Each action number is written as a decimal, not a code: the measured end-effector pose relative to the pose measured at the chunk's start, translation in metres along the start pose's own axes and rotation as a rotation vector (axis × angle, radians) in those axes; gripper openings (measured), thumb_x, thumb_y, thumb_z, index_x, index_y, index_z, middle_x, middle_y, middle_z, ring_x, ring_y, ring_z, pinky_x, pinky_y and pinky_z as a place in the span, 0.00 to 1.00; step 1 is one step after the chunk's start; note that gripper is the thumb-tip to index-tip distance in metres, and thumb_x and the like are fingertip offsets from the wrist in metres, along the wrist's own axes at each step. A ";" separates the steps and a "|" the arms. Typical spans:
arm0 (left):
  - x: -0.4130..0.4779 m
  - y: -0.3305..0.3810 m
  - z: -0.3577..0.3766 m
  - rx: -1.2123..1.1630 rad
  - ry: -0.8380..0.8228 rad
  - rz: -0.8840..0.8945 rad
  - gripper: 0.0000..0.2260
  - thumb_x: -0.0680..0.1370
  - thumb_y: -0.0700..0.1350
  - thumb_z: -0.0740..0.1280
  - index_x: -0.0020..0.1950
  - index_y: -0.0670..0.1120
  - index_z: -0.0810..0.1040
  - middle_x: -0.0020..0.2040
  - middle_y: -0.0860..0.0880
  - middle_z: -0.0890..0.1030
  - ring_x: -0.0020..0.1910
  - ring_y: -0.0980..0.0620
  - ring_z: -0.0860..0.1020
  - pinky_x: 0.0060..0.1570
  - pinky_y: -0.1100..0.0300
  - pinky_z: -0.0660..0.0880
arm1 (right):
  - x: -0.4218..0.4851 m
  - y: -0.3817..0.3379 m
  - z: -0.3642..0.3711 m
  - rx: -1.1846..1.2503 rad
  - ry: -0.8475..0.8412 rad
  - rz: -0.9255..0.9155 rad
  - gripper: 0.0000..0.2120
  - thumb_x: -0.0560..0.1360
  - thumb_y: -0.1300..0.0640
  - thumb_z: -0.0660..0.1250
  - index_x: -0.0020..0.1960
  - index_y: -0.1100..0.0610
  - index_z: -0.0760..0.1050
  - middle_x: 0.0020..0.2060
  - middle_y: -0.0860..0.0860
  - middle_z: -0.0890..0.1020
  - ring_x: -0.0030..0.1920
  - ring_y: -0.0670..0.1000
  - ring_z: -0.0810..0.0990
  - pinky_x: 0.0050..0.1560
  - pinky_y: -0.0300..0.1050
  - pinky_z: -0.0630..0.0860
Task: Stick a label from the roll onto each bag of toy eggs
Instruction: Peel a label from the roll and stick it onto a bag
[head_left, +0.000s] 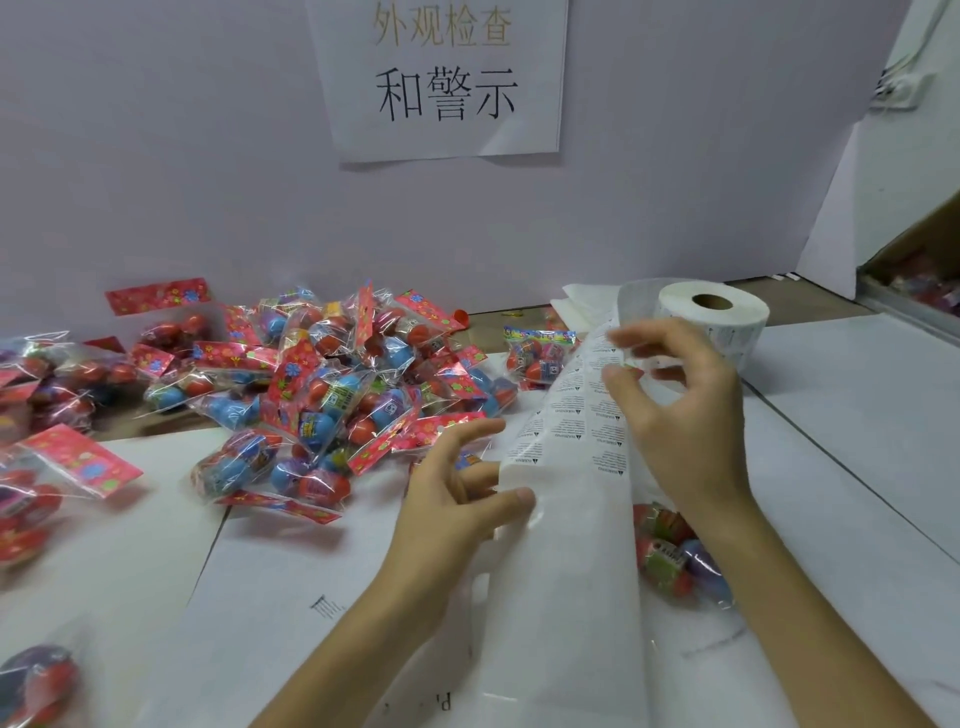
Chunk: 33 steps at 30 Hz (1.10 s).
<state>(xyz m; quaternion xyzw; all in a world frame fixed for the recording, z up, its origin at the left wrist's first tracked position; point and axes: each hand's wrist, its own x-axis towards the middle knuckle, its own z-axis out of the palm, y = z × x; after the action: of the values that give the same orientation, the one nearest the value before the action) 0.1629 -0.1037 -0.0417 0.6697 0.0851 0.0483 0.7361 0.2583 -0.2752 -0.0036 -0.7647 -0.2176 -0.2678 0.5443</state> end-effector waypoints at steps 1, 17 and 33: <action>-0.001 0.000 0.000 -0.008 -0.001 0.006 0.26 0.75 0.32 0.74 0.66 0.55 0.76 0.47 0.45 0.88 0.43 0.47 0.85 0.38 0.60 0.79 | -0.002 -0.004 -0.001 0.016 -0.064 -0.082 0.09 0.74 0.60 0.72 0.50 0.48 0.81 0.48 0.42 0.82 0.52 0.46 0.79 0.52 0.37 0.75; 0.002 -0.002 -0.001 -0.133 -0.018 0.107 0.21 0.75 0.32 0.72 0.60 0.55 0.82 0.52 0.23 0.77 0.48 0.36 0.80 0.59 0.30 0.74 | -0.010 -0.007 0.008 -0.214 -0.575 -0.196 0.08 0.69 0.52 0.80 0.46 0.47 0.84 0.52 0.42 0.79 0.59 0.45 0.74 0.64 0.54 0.67; 0.006 -0.010 -0.003 0.004 -0.063 0.162 0.23 0.77 0.32 0.71 0.60 0.60 0.81 0.47 0.42 0.87 0.47 0.46 0.84 0.48 0.56 0.78 | -0.005 -0.008 0.002 -0.098 -0.614 -0.064 0.05 0.69 0.58 0.81 0.39 0.50 0.86 0.45 0.42 0.83 0.55 0.47 0.77 0.61 0.50 0.70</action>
<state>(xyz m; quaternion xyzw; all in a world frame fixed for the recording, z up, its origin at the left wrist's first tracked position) 0.1677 -0.1006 -0.0519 0.6771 0.0077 0.0863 0.7307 0.2496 -0.2706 -0.0018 -0.8281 -0.3823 -0.0515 0.4069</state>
